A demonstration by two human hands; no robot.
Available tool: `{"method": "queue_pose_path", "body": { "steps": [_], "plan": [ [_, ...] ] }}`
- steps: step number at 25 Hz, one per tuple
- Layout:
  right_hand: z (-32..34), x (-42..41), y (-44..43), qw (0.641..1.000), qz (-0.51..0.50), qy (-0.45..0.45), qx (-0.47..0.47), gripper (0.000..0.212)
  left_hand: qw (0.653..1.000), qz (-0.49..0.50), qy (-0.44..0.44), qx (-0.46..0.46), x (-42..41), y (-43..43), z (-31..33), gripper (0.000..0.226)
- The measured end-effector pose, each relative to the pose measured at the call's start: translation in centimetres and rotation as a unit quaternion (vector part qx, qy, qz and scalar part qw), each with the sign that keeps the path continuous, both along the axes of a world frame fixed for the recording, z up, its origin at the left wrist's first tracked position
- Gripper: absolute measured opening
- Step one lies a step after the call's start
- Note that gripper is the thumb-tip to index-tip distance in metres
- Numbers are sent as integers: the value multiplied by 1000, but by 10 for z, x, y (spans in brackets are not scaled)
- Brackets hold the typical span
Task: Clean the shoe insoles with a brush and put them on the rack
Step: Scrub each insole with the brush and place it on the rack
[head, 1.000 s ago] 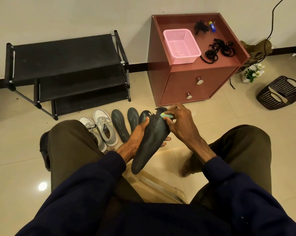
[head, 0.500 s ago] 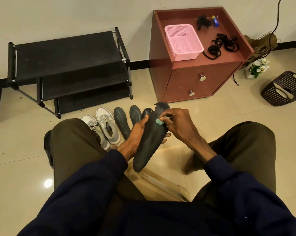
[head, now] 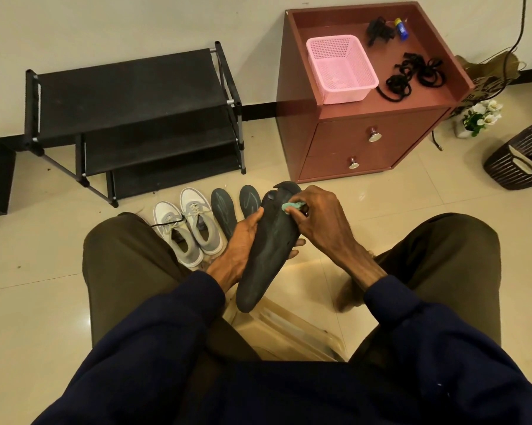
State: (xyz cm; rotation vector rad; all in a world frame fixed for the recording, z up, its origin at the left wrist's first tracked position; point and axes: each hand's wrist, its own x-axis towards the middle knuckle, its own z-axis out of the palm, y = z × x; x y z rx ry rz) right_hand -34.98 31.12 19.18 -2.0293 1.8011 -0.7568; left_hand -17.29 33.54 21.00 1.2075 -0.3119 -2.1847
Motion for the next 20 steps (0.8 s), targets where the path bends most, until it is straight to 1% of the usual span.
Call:
{"method": "queue_pose_path", "body": {
  "steps": [1,3,5,6,7,9,10,11,12,14,15,16,18,20],
  "plan": [
    [0,3,2,1000,2,-12,1,24,1000,3,-7,-6,2,1,0,56],
    [4,16,12,995,81,-47,36,24,999,18,-33,-30,4,1,-1,42],
    [10,27,19,981,165,-58,78,24,997,23,-51,-54,5,2,0,37],
    [11,28,17,981,172,-45,73,23,997,27,-56,-51,6,2,1,37],
    [11,25,11,987,150,-32,54,22,997,31,-56,-44,6,3,2,38],
    [8,14,0,998,66,-4,11,21,999,25,-26,-38,7,5,9,45],
    [7,9,-2,999,37,-1,7,20,999,15,-22,-37,7,6,9,50],
    [7,6,-1,999,34,-3,7,20,999,8,-21,-33,6,6,8,55],
    [8,8,2,998,65,-11,19,20,999,10,-22,-29,7,6,5,55],
    [13,17,12,982,161,-34,95,19,998,35,-51,-26,7,4,0,45],
    [15,20,13,972,192,-40,129,18,996,40,-70,-30,8,3,-1,40],
    [15,21,11,969,199,-46,139,17,996,34,-72,-33,7,3,0,38],
    [11,13,4,984,140,-45,104,18,997,26,-68,-33,4,4,5,39],
    [9,4,1,996,67,-14,53,18,996,3,-76,-38,1,3,5,42]
  ]
}}
